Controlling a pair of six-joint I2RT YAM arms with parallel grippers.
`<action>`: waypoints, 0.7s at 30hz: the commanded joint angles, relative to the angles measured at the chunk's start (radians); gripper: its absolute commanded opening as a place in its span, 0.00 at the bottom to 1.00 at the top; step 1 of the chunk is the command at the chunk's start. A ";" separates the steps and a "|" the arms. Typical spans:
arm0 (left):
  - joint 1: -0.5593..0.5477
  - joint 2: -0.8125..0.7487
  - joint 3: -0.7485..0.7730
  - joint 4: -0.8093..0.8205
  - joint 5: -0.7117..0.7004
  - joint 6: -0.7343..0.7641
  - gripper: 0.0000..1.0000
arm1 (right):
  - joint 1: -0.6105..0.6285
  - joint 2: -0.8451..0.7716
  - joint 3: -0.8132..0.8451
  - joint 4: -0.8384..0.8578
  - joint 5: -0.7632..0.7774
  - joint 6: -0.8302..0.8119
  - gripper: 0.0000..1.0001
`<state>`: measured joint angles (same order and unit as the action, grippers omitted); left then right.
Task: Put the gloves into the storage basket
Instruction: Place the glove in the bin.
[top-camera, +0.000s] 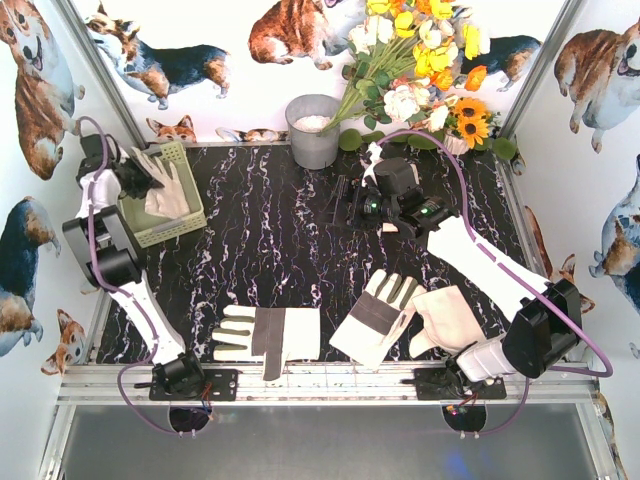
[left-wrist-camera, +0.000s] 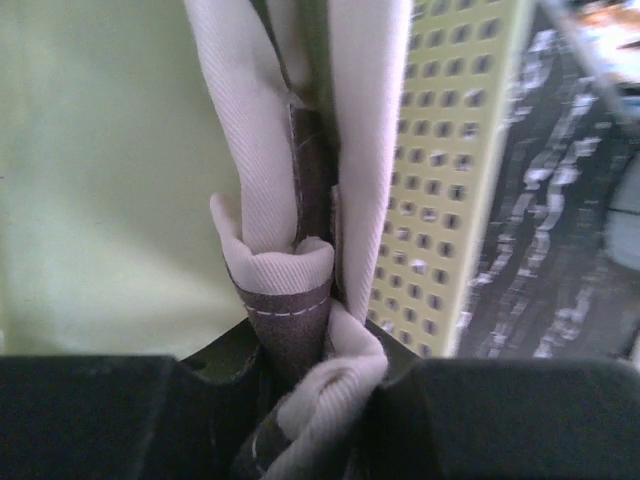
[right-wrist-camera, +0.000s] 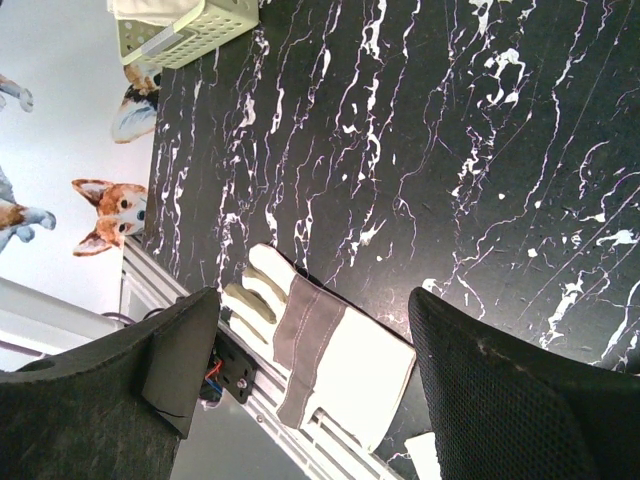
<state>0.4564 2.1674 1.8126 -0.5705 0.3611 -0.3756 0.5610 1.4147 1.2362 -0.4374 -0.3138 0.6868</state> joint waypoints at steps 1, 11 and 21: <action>0.055 -0.111 -0.053 0.166 0.197 -0.144 0.00 | -0.003 -0.010 0.039 0.069 -0.009 0.006 0.77; 0.064 -0.104 -0.125 0.264 0.296 -0.199 0.00 | -0.003 -0.006 0.034 0.074 -0.016 0.003 0.77; 0.073 0.022 -0.081 0.255 0.208 -0.145 0.00 | -0.003 0.006 0.046 0.066 -0.023 -0.003 0.77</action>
<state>0.5159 2.1685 1.6806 -0.2825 0.6315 -0.5854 0.5610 1.4166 1.2362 -0.4225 -0.3321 0.6865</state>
